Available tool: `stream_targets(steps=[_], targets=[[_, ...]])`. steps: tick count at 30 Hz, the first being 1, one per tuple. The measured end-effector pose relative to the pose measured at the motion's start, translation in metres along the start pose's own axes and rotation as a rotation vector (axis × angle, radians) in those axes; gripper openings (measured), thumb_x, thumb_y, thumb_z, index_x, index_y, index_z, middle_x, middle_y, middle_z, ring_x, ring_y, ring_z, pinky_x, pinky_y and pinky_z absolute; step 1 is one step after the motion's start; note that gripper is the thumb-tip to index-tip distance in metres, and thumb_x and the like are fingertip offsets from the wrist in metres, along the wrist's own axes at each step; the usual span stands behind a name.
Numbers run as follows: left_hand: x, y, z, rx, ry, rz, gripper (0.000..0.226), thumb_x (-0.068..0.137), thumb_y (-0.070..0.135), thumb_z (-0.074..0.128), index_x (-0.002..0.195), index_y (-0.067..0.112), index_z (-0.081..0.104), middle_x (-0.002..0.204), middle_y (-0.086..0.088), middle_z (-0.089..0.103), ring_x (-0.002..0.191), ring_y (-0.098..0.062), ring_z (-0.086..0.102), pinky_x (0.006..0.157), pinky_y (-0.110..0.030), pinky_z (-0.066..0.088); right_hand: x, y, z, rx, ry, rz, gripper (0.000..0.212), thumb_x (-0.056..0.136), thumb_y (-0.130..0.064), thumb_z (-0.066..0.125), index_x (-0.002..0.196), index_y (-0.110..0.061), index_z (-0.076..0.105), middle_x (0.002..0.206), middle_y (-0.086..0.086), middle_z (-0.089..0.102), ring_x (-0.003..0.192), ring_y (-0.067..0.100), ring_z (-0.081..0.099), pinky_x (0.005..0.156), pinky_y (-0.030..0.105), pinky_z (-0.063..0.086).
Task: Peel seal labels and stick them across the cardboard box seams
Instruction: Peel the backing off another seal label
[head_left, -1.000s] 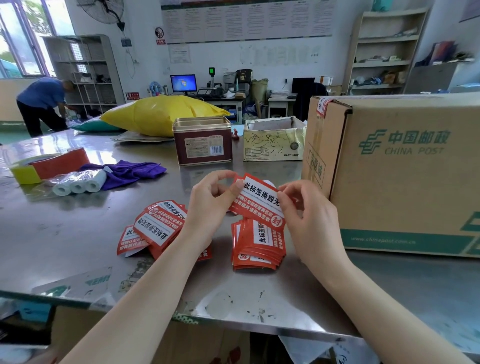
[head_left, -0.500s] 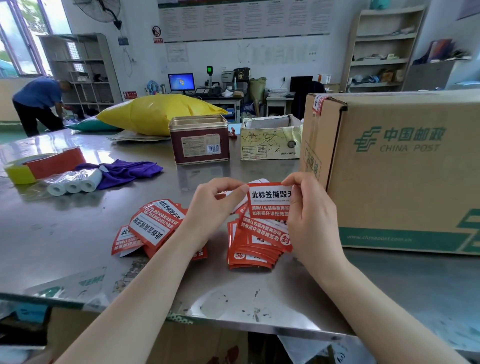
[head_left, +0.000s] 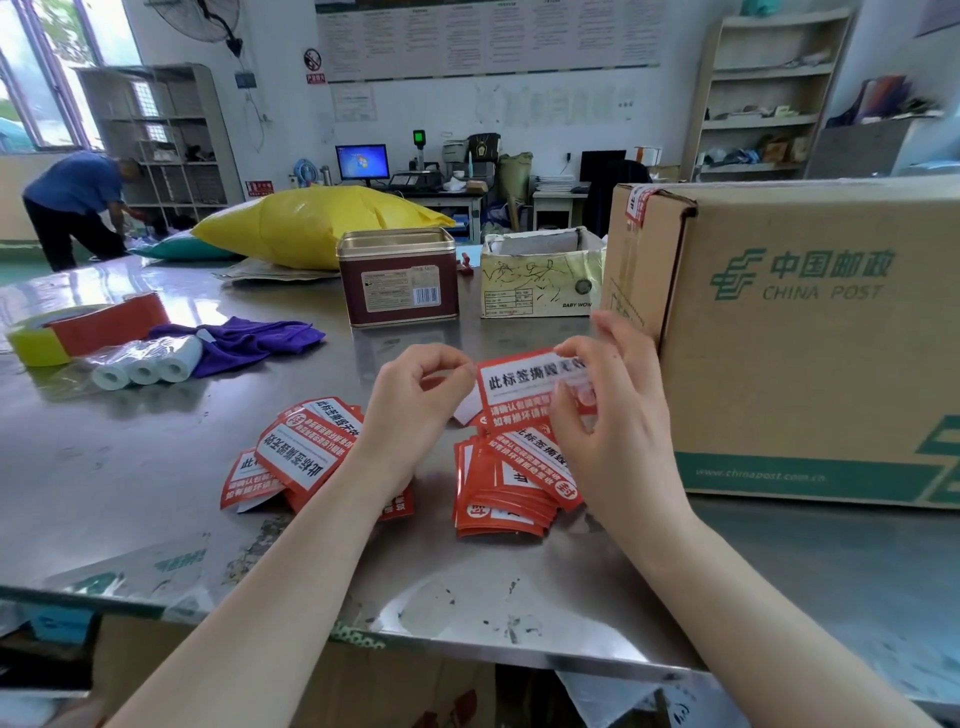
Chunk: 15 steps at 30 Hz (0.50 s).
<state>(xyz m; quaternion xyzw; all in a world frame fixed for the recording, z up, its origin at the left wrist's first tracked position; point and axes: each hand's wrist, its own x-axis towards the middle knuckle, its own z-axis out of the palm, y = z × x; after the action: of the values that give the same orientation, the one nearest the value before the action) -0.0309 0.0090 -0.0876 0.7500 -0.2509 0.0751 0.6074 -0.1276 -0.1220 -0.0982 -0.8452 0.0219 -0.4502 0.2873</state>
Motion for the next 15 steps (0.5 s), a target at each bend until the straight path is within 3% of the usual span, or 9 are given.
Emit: stream_targets(steps=[2,4,6,10,15], targets=[[0.0025,-0.0019,-0.0026,-0.031,0.117,0.000,0.008,0.089,0.018,0.059,0.088,0.015,0.066,0.098,-0.003,0.066,0.090,-0.013,0.064,0.068,-0.019,0.053,0.0016,0.0005,0.0011,-0.033,-0.030,-0.031,0.021,0.090,-0.013,0.057,0.111,-0.010,0.057,0.142,0.005,0.037,0.129,0.012,0.035,0.094,0.017,0.036],[0.0022,-0.0018,-0.0033,-0.039,0.157,-0.010,0.008,0.088,0.019,0.059,0.087,0.018,0.067,0.096,-0.001,0.067,0.091,-0.012,0.064,0.075,-0.023,0.053,0.0026,0.0011,0.0033,-0.072,-0.099,-0.033,0.022,0.090,-0.020,0.058,0.110,-0.011,0.060,0.137,0.002,0.046,0.126,0.013,0.042,0.095,0.015,0.029],[0.0006,-0.0012,-0.0018,-0.076,0.082,-0.020,0.009,0.089,0.020,0.060,0.089,0.016,0.068,0.093,-0.001,0.069,0.089,-0.014,0.066,0.074,-0.025,0.055,0.0021,0.0005,0.0042,-0.070,-0.174,-0.031,0.030,0.088,-0.028,0.059,0.115,-0.013,0.059,0.133,-0.001,0.051,0.123,0.011,0.046,0.095,0.014,0.028],[-0.0018,-0.0012,0.0001,-0.060,-0.076,-0.016,0.010,0.089,0.020,0.060,0.089,0.016,0.069,0.086,0.002,0.069,0.080,-0.009,0.065,0.062,-0.013,0.051,-0.0014,-0.0010,0.0047,-0.050,-0.278,-0.031,0.042,0.084,-0.040,0.061,0.121,-0.022,0.054,0.133,-0.008,0.050,0.122,0.008,0.046,0.100,0.025,0.037],[-0.0030,-0.0012,0.0014,-0.128,-0.210,-0.021,0.013,0.087,0.011,0.062,0.079,0.016,0.071,0.069,0.011,0.070,0.066,-0.002,0.065,0.056,-0.013,0.047,-0.0014,0.0001,0.0047,-0.010,-0.198,-0.060,0.027,0.085,-0.023,0.064,0.110,-0.016,0.059,0.123,-0.003,0.058,0.110,0.012,0.054,0.092,0.033,0.048]])
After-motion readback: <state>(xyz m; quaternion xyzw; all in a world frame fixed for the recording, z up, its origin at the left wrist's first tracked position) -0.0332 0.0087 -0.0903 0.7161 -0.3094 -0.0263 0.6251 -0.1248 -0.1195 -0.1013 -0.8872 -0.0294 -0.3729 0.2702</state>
